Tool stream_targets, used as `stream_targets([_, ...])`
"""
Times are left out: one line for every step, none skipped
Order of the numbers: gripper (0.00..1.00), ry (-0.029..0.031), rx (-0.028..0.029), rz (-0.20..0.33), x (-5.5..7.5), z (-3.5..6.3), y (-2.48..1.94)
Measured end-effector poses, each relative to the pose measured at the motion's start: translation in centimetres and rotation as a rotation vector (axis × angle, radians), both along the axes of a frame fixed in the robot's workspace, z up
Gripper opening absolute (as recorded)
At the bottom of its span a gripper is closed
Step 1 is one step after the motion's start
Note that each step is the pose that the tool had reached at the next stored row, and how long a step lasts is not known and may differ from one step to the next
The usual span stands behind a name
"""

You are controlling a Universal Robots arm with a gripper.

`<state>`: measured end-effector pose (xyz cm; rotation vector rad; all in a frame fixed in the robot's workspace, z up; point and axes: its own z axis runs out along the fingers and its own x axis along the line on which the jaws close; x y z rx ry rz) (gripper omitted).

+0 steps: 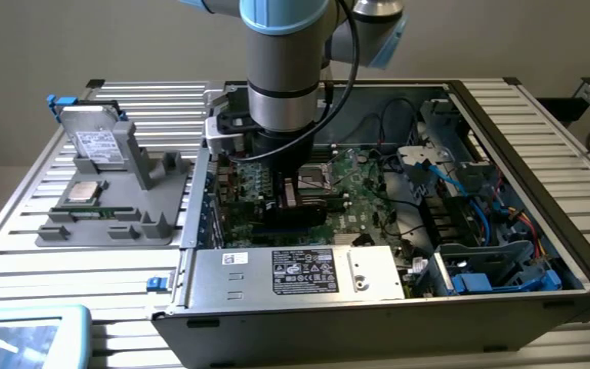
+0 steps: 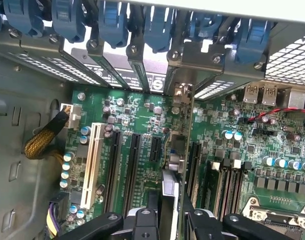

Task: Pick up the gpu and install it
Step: 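Insert the gpu into the slot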

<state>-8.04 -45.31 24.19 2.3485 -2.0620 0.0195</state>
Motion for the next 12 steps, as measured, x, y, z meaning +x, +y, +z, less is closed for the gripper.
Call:
stream_targets([0.27, 0.0, 0.0, 0.002, 0.0, 0.0, 0.0])
stream_targets([0.27, -0.0001, 0.0001, 0.003, 0.0, -0.01, 0.0])
stream_targets([0.27, -0.0001, 0.0001, 0.005, 0.0, -0.02, 0.0])
stream_targets([0.27, -0.0001, 0.0, 0.006, 0.0, -0.02, 0.0])
stream_targets([0.27, 0.0, -0.0001, 0.007, 0.0, -0.02, 0.0])
stream_targets([0.27, -0.0001, 0.0, 0.009, -0.01, -0.03, 0.0])
stream_targets([0.27, -0.0002, 0.0, 0.01, -0.01, -0.03, 0.0])
stream_targets([0.27, -0.0002, 0.0001, 0.011, -0.01, -0.04, 0.0])
stream_targets([0.27, -0.0003, 0.0001, 0.011, -0.02, -0.05, 0.0])
stream_targets([0.27, -0.0003, 0.0, 0.012, -0.03, -0.05, 0.0])
stream_targets([0.27, -0.0003, 0.0, 0.012, -0.04, -0.06, 0.0])
stream_targets([0.27, -0.0004, 0.0, 0.013, -0.06, -0.06, 0.0])
